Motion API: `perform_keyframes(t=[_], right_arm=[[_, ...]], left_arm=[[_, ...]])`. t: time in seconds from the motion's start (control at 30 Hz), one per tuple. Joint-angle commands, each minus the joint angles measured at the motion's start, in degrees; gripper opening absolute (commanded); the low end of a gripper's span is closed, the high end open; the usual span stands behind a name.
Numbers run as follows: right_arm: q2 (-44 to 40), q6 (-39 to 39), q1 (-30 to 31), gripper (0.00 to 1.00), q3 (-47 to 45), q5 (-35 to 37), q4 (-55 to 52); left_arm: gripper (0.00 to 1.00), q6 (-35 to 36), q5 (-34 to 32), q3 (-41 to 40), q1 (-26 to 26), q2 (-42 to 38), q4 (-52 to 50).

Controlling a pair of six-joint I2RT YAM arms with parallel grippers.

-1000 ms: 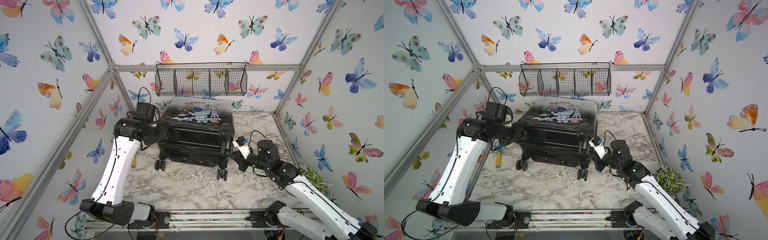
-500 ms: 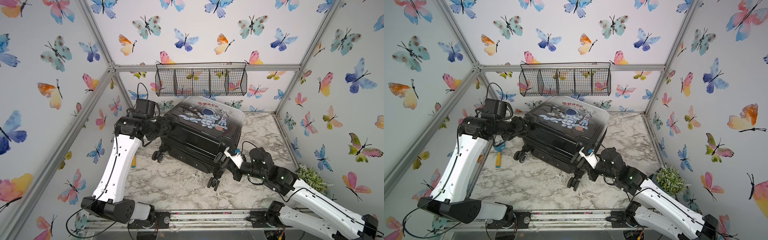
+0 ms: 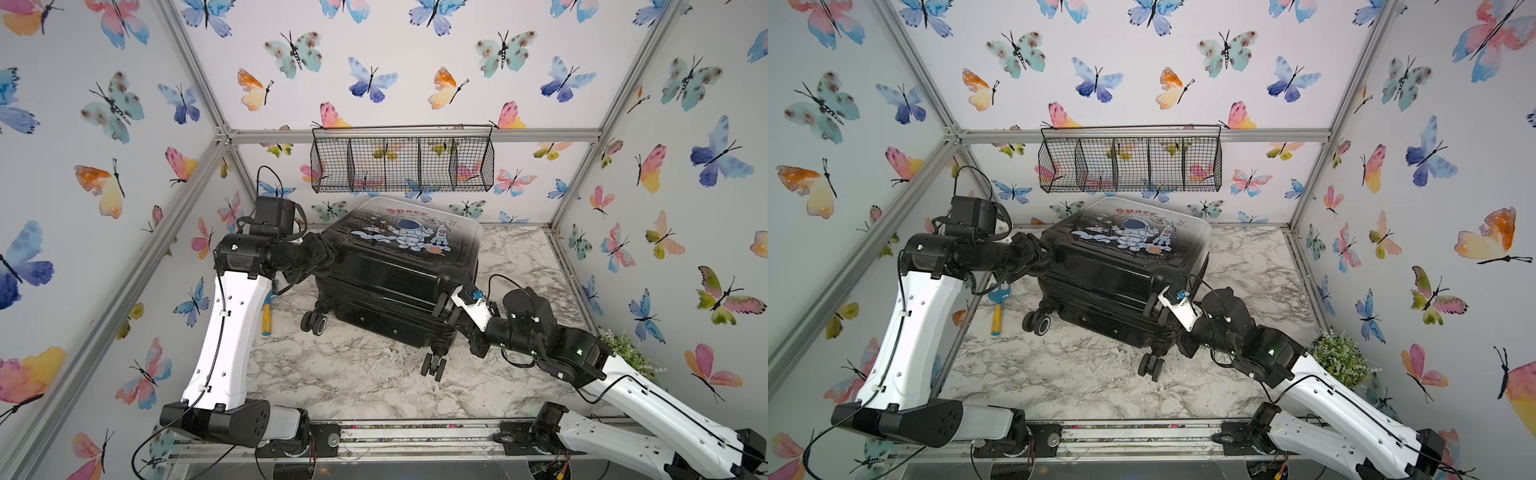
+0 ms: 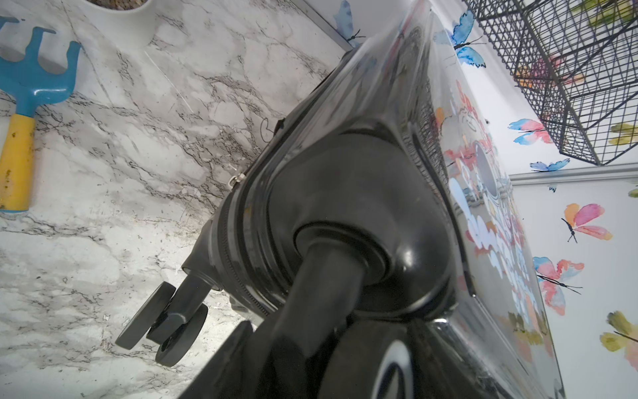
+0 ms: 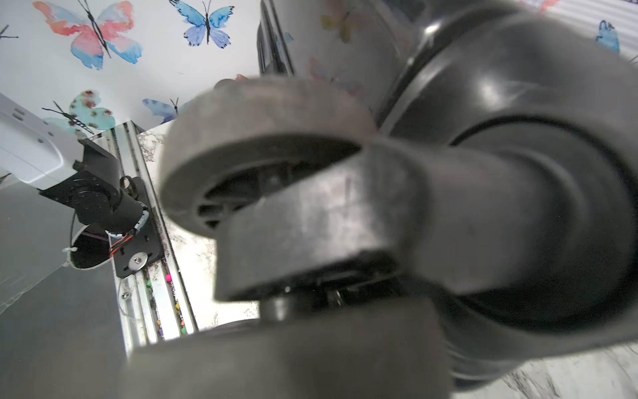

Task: Close the suitcase zippers
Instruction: Zip the zipper on the suitcase.

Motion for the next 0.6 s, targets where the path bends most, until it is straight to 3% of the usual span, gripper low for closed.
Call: perform_keyframes(t=[0.0, 0.1, 0.23, 0.4, 0.57], right_arm=[[1.1, -1.7, -0.3, 0.04, 4.7, 5.0, 8.5], [2.8, -3.7, -3.1, 0.04, 4.7, 3.9, 8.9], [6.5, -5.2, -11.5, 0.04, 5.5, -5.4, 9.5], [11.8, -8.5, -17.4, 0.04, 6.7, -8.1, 10.2], [14.2, -10.0, -22.1, 0.04, 2.8, -10.5, 12.5]], left_arm=[[0.00, 2.1, 0.6, 1.7, -0.5, -4.9, -0.2], [0.00, 4.2, -2.3, -0.3, -0.5, -6.9, -2.5], [0.00, 4.8, -5.0, -5.5, -0.5, -11.0, -3.3], [0.00, 0.7, -0.4, -15.0, -1.9, -16.4, 0.3], [0.00, -8.8, 4.8, -24.5, -9.4, -20.4, 10.8]])
